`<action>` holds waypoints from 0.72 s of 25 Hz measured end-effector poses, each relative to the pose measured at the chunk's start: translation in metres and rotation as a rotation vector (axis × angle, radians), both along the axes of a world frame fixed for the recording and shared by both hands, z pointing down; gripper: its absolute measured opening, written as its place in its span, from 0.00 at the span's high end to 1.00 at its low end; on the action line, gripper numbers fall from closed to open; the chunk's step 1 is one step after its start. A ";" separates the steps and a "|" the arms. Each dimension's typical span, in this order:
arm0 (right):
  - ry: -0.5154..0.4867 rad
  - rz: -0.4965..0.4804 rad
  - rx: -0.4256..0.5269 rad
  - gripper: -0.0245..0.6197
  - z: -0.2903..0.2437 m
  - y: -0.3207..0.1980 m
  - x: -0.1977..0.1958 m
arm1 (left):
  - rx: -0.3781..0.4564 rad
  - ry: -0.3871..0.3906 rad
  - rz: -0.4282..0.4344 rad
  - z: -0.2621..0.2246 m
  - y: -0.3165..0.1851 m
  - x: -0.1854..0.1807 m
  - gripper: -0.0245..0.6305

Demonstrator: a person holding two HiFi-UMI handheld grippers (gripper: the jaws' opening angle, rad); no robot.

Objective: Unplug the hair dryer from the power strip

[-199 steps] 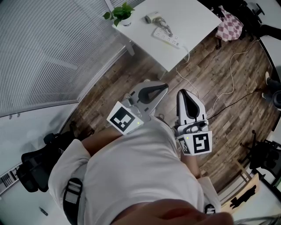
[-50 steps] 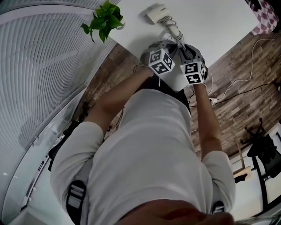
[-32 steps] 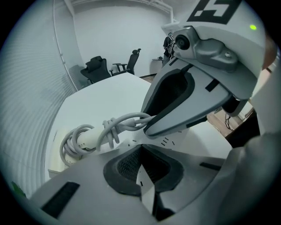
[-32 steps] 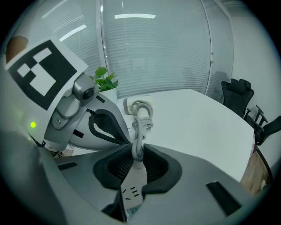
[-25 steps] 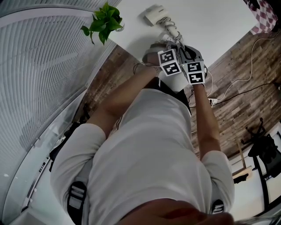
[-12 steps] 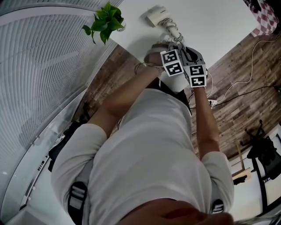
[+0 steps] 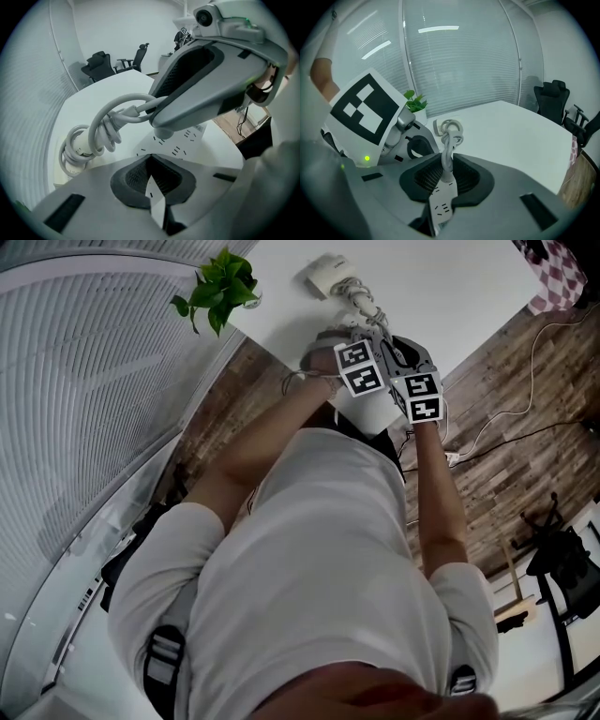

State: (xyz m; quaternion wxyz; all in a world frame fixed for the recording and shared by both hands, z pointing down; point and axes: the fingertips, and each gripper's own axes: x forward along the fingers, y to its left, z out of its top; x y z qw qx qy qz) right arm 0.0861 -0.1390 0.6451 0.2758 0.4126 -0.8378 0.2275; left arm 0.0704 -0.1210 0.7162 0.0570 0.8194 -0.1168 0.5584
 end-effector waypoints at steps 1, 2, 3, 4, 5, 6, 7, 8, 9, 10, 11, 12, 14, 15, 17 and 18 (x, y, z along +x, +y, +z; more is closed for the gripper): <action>-0.001 -0.001 -0.002 0.83 0.000 0.000 0.000 | -0.006 0.005 -0.002 0.000 0.000 0.000 0.92; -0.001 -0.002 -0.003 0.83 0.000 0.000 0.001 | -0.012 0.010 -0.004 -0.001 0.000 0.001 0.92; 0.000 -0.003 -0.002 0.83 0.000 0.000 0.001 | -0.016 0.013 -0.005 -0.001 0.000 0.001 0.92; 0.004 -0.005 -0.001 0.83 0.000 -0.001 0.002 | -0.019 0.014 -0.003 -0.001 0.000 0.001 0.92; 0.011 -0.008 0.000 0.83 0.000 -0.001 0.003 | -0.019 0.013 0.000 -0.001 0.000 0.001 0.92; 0.018 -0.011 0.000 0.83 0.001 -0.002 0.005 | -0.016 0.012 0.005 -0.001 0.000 0.001 0.92; 0.026 -0.013 -0.001 0.83 0.001 -0.002 0.007 | -0.011 0.009 0.011 -0.001 0.000 0.001 0.92; 0.034 -0.016 -0.001 0.83 0.002 -0.003 0.008 | -0.006 0.008 0.016 -0.001 0.001 0.001 0.92; 0.041 -0.020 -0.002 0.83 0.002 -0.004 0.010 | -0.001 0.007 0.020 -0.001 0.001 0.000 0.92; 0.051 -0.024 -0.001 0.83 0.002 -0.006 0.012 | 0.001 0.008 0.022 0.000 0.001 0.000 0.92; 0.062 -0.029 0.000 0.83 0.003 -0.007 0.014 | -0.001 0.010 0.024 0.000 0.001 0.000 0.92; 0.075 -0.033 0.002 0.83 0.004 -0.009 0.017 | -0.005 0.014 0.025 0.000 0.001 0.000 0.92; 0.099 -0.039 0.005 0.83 0.005 -0.013 0.024 | -0.015 0.021 0.025 -0.001 0.001 0.001 0.92; 0.110 -0.042 0.006 0.83 0.005 -0.015 0.027 | -0.018 0.023 0.024 -0.002 0.001 0.001 0.92; 0.132 -0.049 0.009 0.83 0.006 -0.020 0.034 | -0.022 0.027 0.020 -0.002 0.001 0.001 0.92; 0.144 -0.053 0.011 0.83 0.006 -0.023 0.036 | -0.023 0.029 0.017 -0.002 0.001 0.001 0.92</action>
